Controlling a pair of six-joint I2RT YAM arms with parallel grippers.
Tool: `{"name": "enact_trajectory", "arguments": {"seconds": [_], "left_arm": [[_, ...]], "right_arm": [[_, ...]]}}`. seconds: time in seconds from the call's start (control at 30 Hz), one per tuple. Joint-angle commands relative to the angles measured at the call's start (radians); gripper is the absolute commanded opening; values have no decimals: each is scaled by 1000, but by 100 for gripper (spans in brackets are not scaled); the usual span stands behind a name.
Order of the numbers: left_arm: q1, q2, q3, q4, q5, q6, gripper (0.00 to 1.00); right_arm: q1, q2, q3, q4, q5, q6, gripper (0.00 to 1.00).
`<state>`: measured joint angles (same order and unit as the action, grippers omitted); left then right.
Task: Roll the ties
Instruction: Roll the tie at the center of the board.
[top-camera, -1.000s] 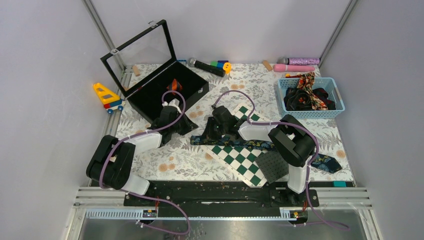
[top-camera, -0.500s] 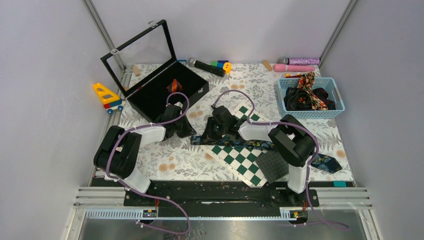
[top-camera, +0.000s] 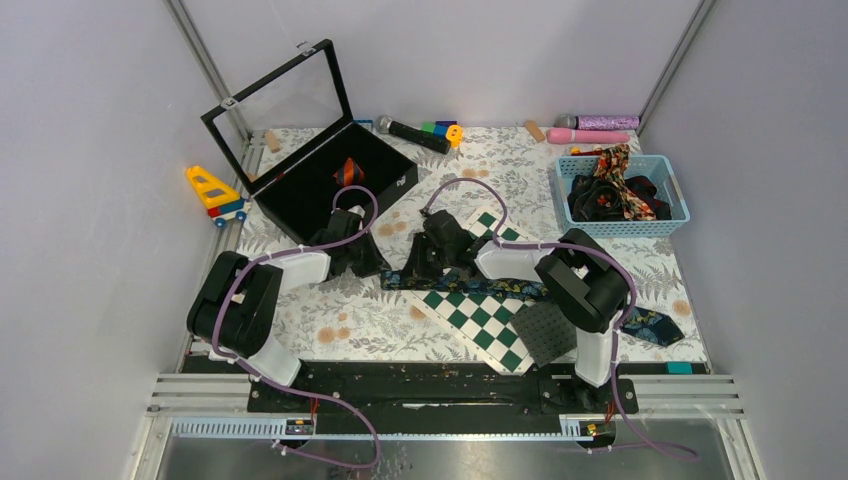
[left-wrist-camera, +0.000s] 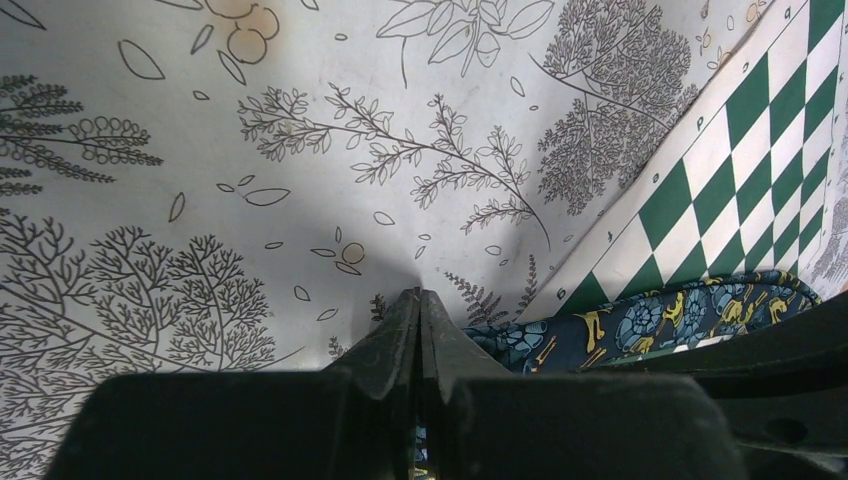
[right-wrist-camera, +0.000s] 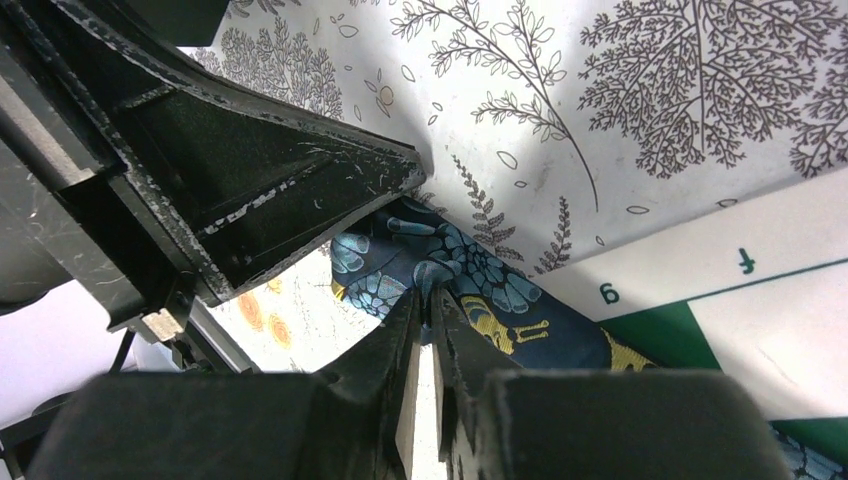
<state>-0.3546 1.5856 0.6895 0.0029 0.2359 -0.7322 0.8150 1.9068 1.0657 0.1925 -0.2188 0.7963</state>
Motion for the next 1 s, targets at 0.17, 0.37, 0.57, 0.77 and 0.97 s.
{"name": "enact_trajectory", "arguments": {"seconds": [0.17,0.37,0.57,0.77,0.97], "left_arm": [[10,-33,18,21,27,16,0],[24,-57,12,5,-3,6,2],[43,-155,-17,-1,-44,-18,15],[43,-275,-84,70,-5,-43,7],[23,-320,-147,131,62,-38,0]], "right_arm": [[-10,38,45,8,17,-30,15],[-10,36,34,16,20,-26,15],[-10,37,31,6,28,-23,15],[-10,41,27,-2,42,-7,16],[-10,45,27,-2,41,-5,17]]}}
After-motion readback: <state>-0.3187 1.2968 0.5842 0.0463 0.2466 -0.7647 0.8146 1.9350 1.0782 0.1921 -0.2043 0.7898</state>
